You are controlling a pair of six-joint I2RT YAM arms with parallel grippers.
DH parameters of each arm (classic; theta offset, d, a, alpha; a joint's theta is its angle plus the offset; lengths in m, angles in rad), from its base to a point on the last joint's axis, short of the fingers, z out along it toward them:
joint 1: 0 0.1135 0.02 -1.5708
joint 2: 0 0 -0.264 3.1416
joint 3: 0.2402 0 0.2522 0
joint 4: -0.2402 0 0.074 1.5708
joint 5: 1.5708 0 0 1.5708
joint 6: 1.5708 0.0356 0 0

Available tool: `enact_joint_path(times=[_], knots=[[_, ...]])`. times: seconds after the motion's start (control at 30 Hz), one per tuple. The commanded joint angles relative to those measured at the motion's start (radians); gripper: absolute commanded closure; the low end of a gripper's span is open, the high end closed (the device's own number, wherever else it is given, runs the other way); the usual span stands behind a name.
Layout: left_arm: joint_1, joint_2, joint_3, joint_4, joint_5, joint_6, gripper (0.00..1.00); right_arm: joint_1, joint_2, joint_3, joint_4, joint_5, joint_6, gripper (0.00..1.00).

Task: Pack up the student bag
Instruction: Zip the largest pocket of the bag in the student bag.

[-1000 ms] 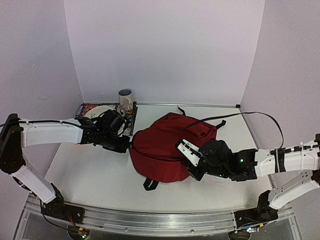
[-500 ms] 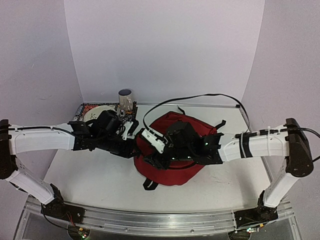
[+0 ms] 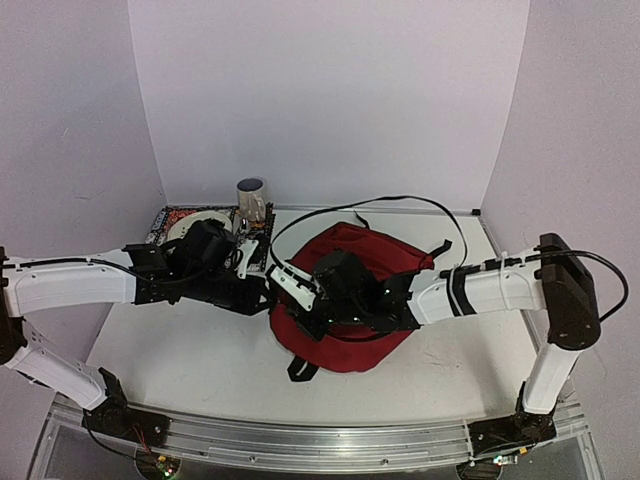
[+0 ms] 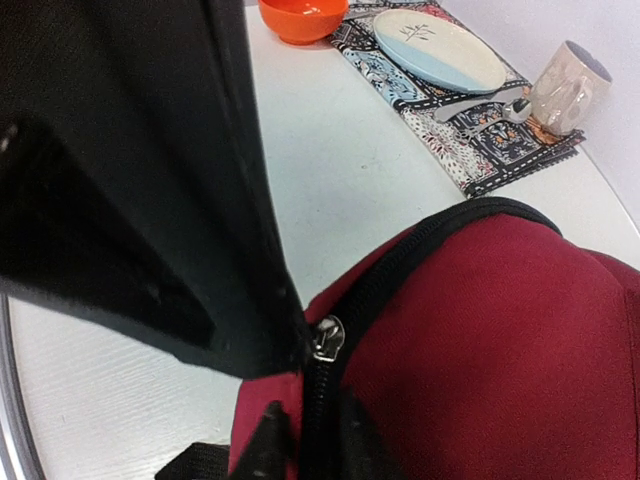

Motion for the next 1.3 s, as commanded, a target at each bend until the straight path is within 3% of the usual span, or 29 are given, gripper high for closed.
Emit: enact_joint_path(times=[0.0,0.27,0.5,0.6,0.73,0.83,0.9,0.97,1.13,1.27], knots=[[0.002,-0.027,0.044,-0.01,-0.094,0.035,1.0,0.003,-0.095,-0.073,-0.07,0.079,-0.01,1.0],[0.055,0.074,0.079,-0.066,-0.347,0.055,1.0,0.003,-0.358,-0.253,-0.137,0.06,0.007,1.0],[0.099,0.257,0.134,-0.043,-0.471,0.021,1.0,0.002,-0.634,-0.447,-0.161,0.172,0.061,1.0],[0.1,0.318,0.161,0.014,-0.438,0.042,1.0,0.002,-0.712,-0.498,-0.163,0.196,0.09,1.0],[0.093,0.335,0.173,0.111,-0.234,0.057,1.0,0.001,-0.728,-0.501,-0.163,0.159,0.108,1.0],[0.073,0.299,0.14,0.182,-0.103,0.047,1.0,0.003,-0.694,-0.462,-0.154,0.109,0.138,0.83],[0.058,0.275,0.12,0.207,-0.039,0.035,1.0,0.002,-0.644,-0.412,-0.147,0.065,0.145,0.64],[0.046,0.253,0.095,0.226,-0.007,0.017,1.0,0.003,-0.589,-0.359,-0.141,0.035,0.149,0.55],[0.013,0.199,0.053,0.257,0.018,-0.013,1.0,0.003,-0.425,-0.232,-0.122,0.024,0.174,0.42],[-0.022,0.165,0.049,0.261,0.024,-0.025,1.0,0.002,-0.309,-0.149,-0.12,0.018,0.203,0.4]])
